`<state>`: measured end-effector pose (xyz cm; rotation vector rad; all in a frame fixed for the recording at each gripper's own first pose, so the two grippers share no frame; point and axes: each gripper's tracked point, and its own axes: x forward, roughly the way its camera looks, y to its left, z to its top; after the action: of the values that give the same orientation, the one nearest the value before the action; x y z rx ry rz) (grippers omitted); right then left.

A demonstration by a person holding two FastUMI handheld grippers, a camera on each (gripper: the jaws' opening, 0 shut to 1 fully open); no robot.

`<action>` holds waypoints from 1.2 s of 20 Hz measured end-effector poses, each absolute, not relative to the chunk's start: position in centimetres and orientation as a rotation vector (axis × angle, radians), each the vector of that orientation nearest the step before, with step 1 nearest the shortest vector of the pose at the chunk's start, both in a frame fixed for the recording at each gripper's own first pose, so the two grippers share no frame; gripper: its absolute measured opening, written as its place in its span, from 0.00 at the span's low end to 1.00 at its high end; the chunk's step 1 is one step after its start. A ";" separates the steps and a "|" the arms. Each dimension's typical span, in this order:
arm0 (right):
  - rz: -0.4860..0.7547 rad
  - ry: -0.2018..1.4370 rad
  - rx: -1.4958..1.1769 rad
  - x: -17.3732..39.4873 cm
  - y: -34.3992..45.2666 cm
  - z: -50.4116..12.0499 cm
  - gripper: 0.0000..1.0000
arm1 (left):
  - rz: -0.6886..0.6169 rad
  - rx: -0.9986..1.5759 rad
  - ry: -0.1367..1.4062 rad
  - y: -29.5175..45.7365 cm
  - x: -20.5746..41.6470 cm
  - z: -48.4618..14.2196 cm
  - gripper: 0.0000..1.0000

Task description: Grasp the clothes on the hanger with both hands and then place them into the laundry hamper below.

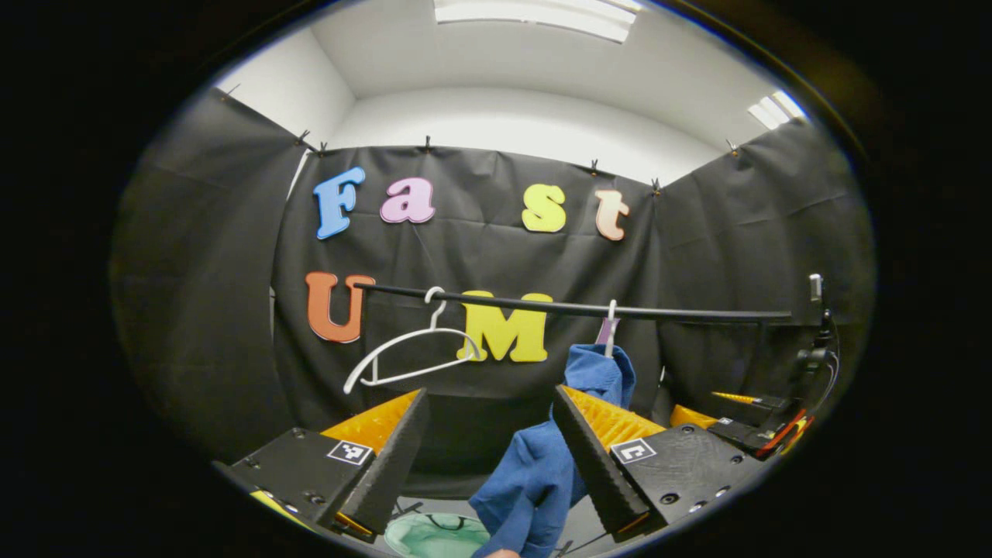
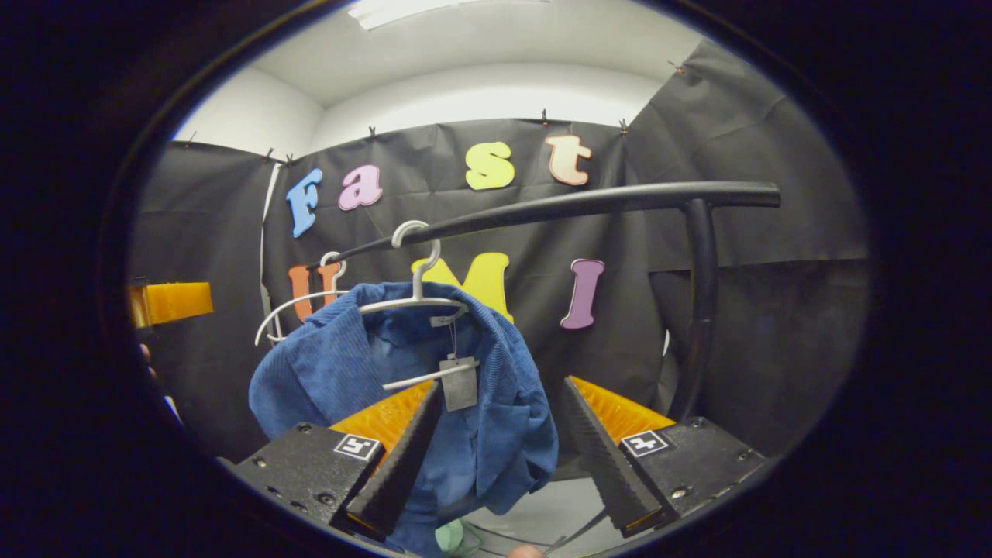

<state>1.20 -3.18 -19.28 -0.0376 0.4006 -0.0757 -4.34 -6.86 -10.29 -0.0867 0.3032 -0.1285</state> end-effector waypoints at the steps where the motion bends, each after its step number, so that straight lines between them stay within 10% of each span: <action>1: -0.085 0.404 -0.042 1.8 -3.5 -19.7 0.98 | -0.135 -0.088 0.313 -7.5 -4.4 -10.6 1.00; 24: -0.229 0.426 -0.110 11.2 -6.3 -26.8 0.96 | 0.120 -0.028 0.472 -11.9 5.4 -23.3 1.00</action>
<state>11.24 -6.29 -26.84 -0.1097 0.4260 -0.2286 5.41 -11.93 -23.31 -0.0281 0.4725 0.1199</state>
